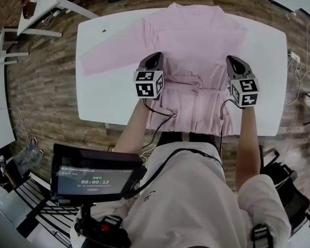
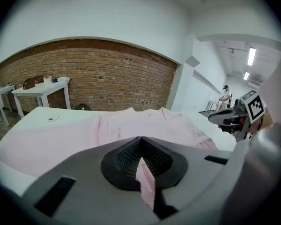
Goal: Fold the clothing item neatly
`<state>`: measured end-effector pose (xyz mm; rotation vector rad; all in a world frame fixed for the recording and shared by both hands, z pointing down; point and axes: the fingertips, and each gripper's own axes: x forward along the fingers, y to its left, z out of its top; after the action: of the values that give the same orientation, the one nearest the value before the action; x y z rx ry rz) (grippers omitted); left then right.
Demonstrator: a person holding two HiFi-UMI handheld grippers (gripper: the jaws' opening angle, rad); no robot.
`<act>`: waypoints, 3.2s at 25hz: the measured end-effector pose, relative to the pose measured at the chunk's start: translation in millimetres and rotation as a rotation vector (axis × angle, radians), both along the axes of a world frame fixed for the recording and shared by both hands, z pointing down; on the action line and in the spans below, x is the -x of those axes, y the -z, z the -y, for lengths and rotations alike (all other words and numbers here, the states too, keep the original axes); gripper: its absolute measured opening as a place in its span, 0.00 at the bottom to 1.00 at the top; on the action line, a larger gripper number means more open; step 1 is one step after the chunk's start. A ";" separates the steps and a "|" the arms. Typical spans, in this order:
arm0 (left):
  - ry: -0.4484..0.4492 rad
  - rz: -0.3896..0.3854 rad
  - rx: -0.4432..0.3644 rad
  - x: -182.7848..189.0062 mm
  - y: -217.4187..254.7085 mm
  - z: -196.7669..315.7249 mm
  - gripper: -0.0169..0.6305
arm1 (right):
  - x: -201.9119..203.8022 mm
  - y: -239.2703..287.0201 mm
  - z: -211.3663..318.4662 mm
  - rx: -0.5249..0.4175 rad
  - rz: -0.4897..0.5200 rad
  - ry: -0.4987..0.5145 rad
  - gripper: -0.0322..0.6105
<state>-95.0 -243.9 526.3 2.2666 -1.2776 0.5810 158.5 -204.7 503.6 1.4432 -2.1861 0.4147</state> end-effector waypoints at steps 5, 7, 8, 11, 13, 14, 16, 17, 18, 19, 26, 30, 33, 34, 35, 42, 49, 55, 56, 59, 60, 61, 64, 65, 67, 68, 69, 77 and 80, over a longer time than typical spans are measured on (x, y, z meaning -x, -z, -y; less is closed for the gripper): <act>0.027 -0.049 -0.081 33.7 40.6 -25.6 0.03 | 51.0 44.8 -25.7 -0.082 0.014 0.048 0.06; 0.055 -0.068 -0.102 55.3 53.6 -34.1 0.03 | 72.6 60.7 -35.6 -0.096 0.014 0.065 0.06; 0.070 -0.073 -0.109 66.6 57.4 -37.4 0.03 | 83.1 66.7 -39.2 -0.100 0.015 0.073 0.06; 0.097 -0.049 -0.125 99.8 59.4 -46.5 0.03 | 116.0 77.0 -47.2 -0.106 0.033 0.097 0.06; 0.092 0.005 -0.147 116.9 57.7 -54.3 0.03 | 137.1 82.7 -52.9 -0.108 0.071 0.107 0.06; 0.089 0.025 -0.156 123.0 56.4 -58.1 0.03 | 146.7 86.2 -55.4 -0.109 0.101 0.111 0.06; 0.103 0.027 -0.157 133.7 52.0 -64.2 0.03 | 165.0 90.9 -58.8 -0.112 0.156 0.129 0.06; 0.120 0.015 -0.151 139.4 49.1 -66.6 0.03 | 174.1 91.3 -59.9 -0.111 0.168 0.147 0.06; 0.142 0.000 -0.144 145.3 46.1 -68.8 0.03 | 183.1 90.9 -61.0 -0.110 0.170 0.171 0.06; 0.166 -0.014 -0.137 151.2 43.8 -71.3 0.03 | 191.7 91.0 -62.2 -0.110 0.165 0.198 0.06; 0.317 -0.064 -0.107 182.8 42.9 -97.4 0.03 | 233.9 103.1 -74.6 -0.115 0.191 0.371 0.06; 0.403 -0.040 -0.078 202.3 39.9 -107.1 0.03 | 246.9 99.2 -75.4 -0.101 0.235 0.436 0.06; 0.488 -0.018 -0.062 220.9 41.0 -119.1 0.03 | 253.0 97.2 -82.1 -0.097 0.271 0.492 0.06; 0.507 -0.009 -0.063 226.2 41.8 -122.1 0.03 | 254.7 96.3 -83.5 -0.097 0.277 0.507 0.06; 0.520 -0.001 -0.067 230.9 42.9 -123.6 0.03 | 256.4 95.4 -83.7 -0.099 0.279 0.518 0.06; 0.547 0.032 -0.108 253.9 49.2 -115.4 0.03 | 276.1 89.3 -74.9 -0.107 0.253 0.562 0.06; 0.594 0.001 -0.090 293.7 35.1 -86.1 0.03 | 329.1 94.7 -65.9 -0.092 0.216 0.604 0.06; 0.653 -0.002 -0.035 348.3 2.5 -50.1 0.03 | 364.0 94.1 -53.4 -0.072 0.205 0.592 0.06; 0.661 -0.001 -0.023 356.4 -3.8 -44.5 0.03 | 369.2 91.0 -49.9 -0.067 0.201 0.590 0.06; 0.695 0.004 0.015 380.9 -21.8 -27.1 0.12 | 385.9 81.2 -35.0 -0.048 0.192 0.579 0.06; 0.707 0.001 0.028 387.8 -27.2 -22.3 0.18 | 391.5 78.4 -30.4 -0.042 0.190 0.576 0.06; 0.716 -0.002 0.041 393.0 -31.8 -19.2 0.21 | 395.8 76.6 -27.3 -0.039 0.188 0.572 0.06; 0.734 -0.007 0.070 397.4 -39.8 -18.3 0.29 | 397.6 77.1 -27.4 -0.035 0.190 0.555 0.06; 0.744 -0.011 0.080 397.1 -41.4 -19.5 0.30 | 395.8 77.5 -29.0 -0.034 0.188 0.550 0.06; 0.764 -0.026 0.108 395.6 -45.0 -22.0 0.31 | 391.5 77.6 -32.1 -0.032 0.182 0.542 0.06; 0.770 -0.035 0.126 394.9 -47.6 -22.5 0.31 | 390.1 77.4 -32.6 -0.030 0.180 0.537 0.06; 0.773 -0.043 0.145 395.3 -51.1 -21.3 0.31 | 390.0 76.3 -31.4 -0.027 0.178 0.532 0.06; 0.841 -0.080 0.236 419.9 -79.0 -0.6 0.31 | 400.5 56.3 -5.2 -0.003 0.175 0.496 0.06; 0.853 -0.103 0.260 419.2 -81.5 -3.9 0.31 | 397.7 58.0 -5.6 -0.006 0.177 0.486 0.06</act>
<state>-514.2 -239.9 607.8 1.3330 -1.8037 0.2773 -239.2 -199.1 445.6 0.8548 -2.5782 0.3697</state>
